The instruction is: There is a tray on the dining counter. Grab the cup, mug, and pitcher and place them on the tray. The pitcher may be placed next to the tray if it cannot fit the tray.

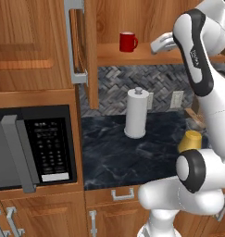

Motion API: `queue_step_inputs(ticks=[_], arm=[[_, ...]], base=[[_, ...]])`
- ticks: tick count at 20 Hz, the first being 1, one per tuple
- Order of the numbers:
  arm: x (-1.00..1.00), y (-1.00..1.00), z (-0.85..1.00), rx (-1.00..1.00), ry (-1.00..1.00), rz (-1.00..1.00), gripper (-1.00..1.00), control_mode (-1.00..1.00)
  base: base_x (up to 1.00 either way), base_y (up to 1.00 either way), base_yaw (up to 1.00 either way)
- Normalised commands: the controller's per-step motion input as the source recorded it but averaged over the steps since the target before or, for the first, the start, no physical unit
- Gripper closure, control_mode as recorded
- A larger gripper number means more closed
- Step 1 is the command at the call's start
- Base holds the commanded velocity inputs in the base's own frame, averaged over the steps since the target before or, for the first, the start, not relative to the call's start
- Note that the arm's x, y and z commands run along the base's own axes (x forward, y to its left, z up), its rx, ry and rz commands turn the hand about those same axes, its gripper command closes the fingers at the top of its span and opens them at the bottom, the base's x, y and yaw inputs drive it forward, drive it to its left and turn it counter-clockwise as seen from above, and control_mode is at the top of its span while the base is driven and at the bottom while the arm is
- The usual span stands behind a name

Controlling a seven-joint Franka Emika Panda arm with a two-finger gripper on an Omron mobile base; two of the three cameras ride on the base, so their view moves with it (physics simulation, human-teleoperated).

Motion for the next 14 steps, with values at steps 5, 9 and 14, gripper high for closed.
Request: queue_step_inputs(ticks=[5, 9, 14], arm=[[0.44, 0.1, -0.01, 0.02, -0.08, 0.0, -1.0, -1.0], [0.59, 0.13, -0.04, 0.0, 0.0, 0.0, -1.0, -1.0], [0.67, 0.06, 0.0, 0.02, 0.0, 0.0, -1.0, -1.0]], base=[[0.0, 0.0, 0.0], [0.0, 0.0, 0.0], [0.0, 0.0, 0.0]])
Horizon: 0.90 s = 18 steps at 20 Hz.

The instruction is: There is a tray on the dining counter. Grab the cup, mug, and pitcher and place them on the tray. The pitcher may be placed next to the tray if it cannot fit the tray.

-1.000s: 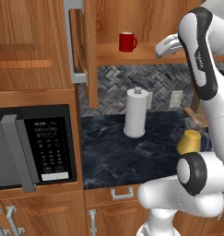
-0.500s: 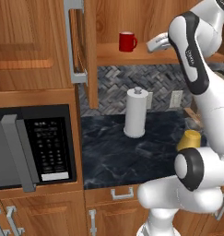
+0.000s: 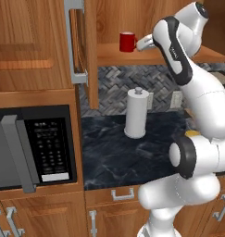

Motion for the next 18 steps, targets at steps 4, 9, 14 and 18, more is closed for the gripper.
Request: queue_step_inputs(ticks=[4, 9, 14, 18], arm=[[0.63, 0.0, 0.0, 0.06, 0.0, 0.0, -1.0, -1.0], [0.5, 0.0, 0.0, 0.04, 0.0, 0.0, -1.0, -1.0], [0.52, 0.0, 0.0, 0.02, 0.0, 0.0, -1.0, -1.0], [0.59, 0.0, 0.0, 0.0, 0.0, 0.0, -1.0, -1.0]], base=[[0.0, 0.0, 0.0], [0.0, 0.0, 0.0], [0.0, 0.0, 0.0], [0.0, 0.0, 0.0]])
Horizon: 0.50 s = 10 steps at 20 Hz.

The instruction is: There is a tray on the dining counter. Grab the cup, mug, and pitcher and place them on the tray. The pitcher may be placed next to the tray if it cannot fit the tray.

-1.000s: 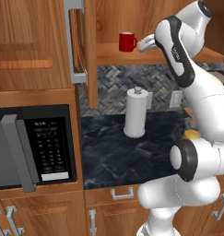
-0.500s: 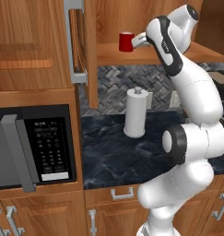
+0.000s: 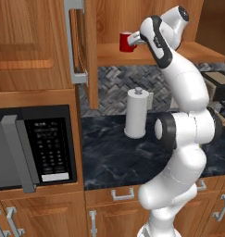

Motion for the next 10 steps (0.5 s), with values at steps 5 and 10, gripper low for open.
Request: queue_step_inputs(ticks=[5, 10], arm=[[0.41, 0.0, 0.0, 0.0, 0.0, 0.0, -1.0, -1.0], [0.34, 0.0, 0.0, 0.0, 0.01, 0.0, -1.0, -1.0]], base=[[0.0, 0.0, 0.0], [0.0, 0.0, 0.0]])
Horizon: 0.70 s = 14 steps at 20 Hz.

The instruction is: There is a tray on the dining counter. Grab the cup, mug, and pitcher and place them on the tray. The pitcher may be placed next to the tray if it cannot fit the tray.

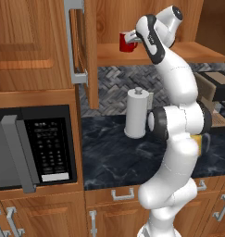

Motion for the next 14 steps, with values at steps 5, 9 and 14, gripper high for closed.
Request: queue_step_inputs(ticks=[5, 9, 14], arm=[[0.25, 0.0, 0.0, 0.0, 0.01, 0.0, -1.0, -1.0], [0.05, 0.0, 0.0, 0.0, 0.0, 0.0, -1.0, -1.0], [0.0, 0.0, 0.0, 0.0, 0.0, 0.0, -1.0, -1.0]], base=[[0.0, 0.0, 0.0], [0.0, 0.0, 0.0], [0.0, 0.0, 0.0]])
